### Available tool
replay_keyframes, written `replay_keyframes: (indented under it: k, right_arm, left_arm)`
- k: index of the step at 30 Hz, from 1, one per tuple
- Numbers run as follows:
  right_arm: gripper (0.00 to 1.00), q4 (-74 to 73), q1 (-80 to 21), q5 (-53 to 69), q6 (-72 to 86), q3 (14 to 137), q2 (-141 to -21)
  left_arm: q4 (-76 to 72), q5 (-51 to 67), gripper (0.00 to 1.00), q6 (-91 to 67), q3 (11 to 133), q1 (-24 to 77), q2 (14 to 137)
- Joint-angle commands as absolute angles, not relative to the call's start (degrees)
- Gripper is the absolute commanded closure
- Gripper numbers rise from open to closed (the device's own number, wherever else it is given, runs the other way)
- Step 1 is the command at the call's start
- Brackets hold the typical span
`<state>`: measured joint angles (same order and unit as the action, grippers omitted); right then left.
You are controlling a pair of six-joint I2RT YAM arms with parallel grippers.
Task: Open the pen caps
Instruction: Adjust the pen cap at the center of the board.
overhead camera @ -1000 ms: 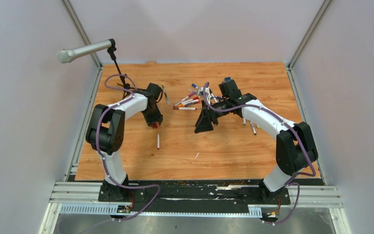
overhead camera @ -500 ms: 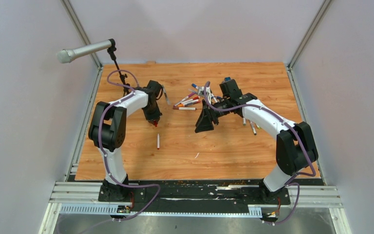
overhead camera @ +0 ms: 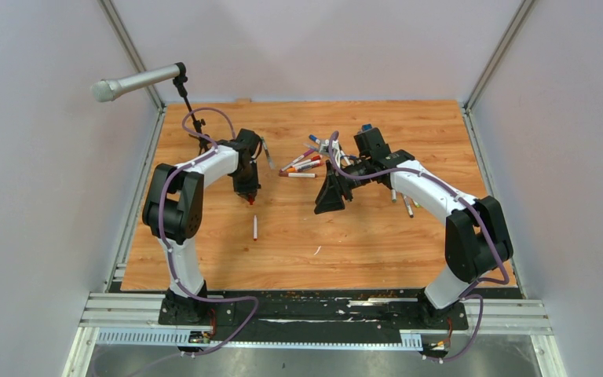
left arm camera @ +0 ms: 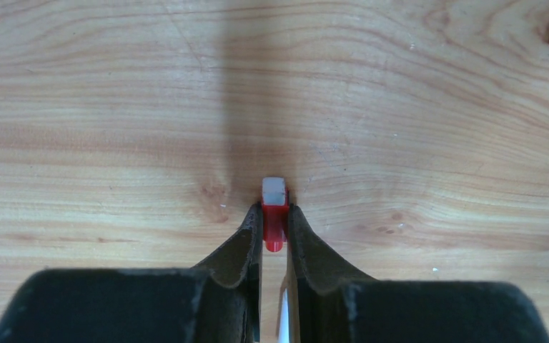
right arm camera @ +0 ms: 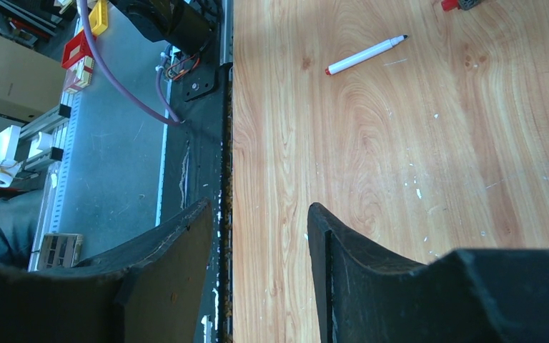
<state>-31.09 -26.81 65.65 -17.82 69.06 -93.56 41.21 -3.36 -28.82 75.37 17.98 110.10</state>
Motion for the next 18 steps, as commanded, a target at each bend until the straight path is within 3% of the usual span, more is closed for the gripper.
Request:
replay_keyframes:
  k: [1, 12, 18]
  right_arm:
    - [0.48, -30.9, -26.5, 67.2, -19.7, 69.5, -92.8]
    - [0.48, -31.4, -26.3, 66.8, -20.2, 69.6, -93.2]
    - [0.48, -32.1, -26.1, 66.3, -20.9, 69.8, -93.5]
  left_arm:
    - [39.7, -0.7, 0.82, -25.9, 74.5, 18.3, 109.9]
    - [37.6, -0.4, 0.78, -26.3, 71.7, 19.7, 108.7]
    - [37.5, -1.0, 0.66, -25.7, 71.0, 19.7, 108.6]
